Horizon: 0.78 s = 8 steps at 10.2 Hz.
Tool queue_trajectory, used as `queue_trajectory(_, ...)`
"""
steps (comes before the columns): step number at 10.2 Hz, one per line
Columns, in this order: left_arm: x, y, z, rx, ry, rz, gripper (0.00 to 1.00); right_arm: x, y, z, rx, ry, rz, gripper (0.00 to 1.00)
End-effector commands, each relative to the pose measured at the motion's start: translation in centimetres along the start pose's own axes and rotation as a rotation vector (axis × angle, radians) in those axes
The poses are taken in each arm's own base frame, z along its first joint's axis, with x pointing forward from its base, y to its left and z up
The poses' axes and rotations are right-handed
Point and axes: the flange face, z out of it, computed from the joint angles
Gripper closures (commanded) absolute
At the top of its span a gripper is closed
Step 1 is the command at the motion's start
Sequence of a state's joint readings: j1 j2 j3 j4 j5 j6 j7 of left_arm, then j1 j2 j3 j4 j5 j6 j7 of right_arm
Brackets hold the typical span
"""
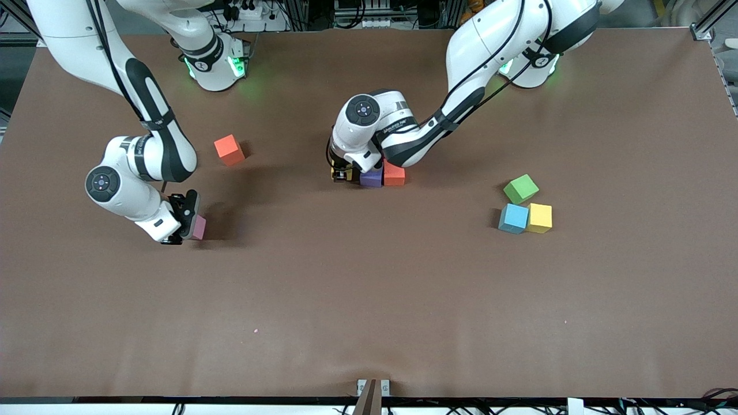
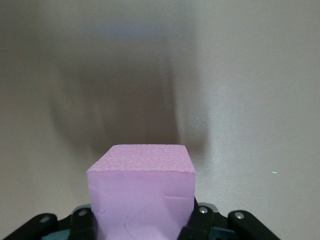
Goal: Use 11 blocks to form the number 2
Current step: 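Place the yellow cube beside violet while the right gripper carries pink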
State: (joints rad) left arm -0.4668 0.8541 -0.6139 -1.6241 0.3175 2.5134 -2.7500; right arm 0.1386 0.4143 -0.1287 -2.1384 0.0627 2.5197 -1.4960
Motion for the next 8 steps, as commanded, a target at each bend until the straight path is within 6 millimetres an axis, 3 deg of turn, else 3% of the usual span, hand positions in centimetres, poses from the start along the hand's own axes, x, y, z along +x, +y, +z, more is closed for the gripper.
queue_trajectory(1,0.0,-0.6,1.1,-0.003,0.012,-0.075,0.67,2.0,0.5,-0.7,-0.002,0.043,0.074,0.50)
queue_trajectory(3,0.6,-0.2,1.6,-0.004,0.028,-0.070,0.66,4.1,1.3,-2.1,-0.023,0.079,0.103,0.50)
queue_trajectory(6,1.8,1.1,2.0,-0.016,0.052,-0.046,0.66,7.2,0.8,-2.2,-0.013,0.081,0.222,0.50)
queue_trajectory(8,2.0,1.4,1.7,-0.022,0.054,-0.046,0.66,10.4,-0.1,-2.3,-0.006,0.081,0.329,0.50)
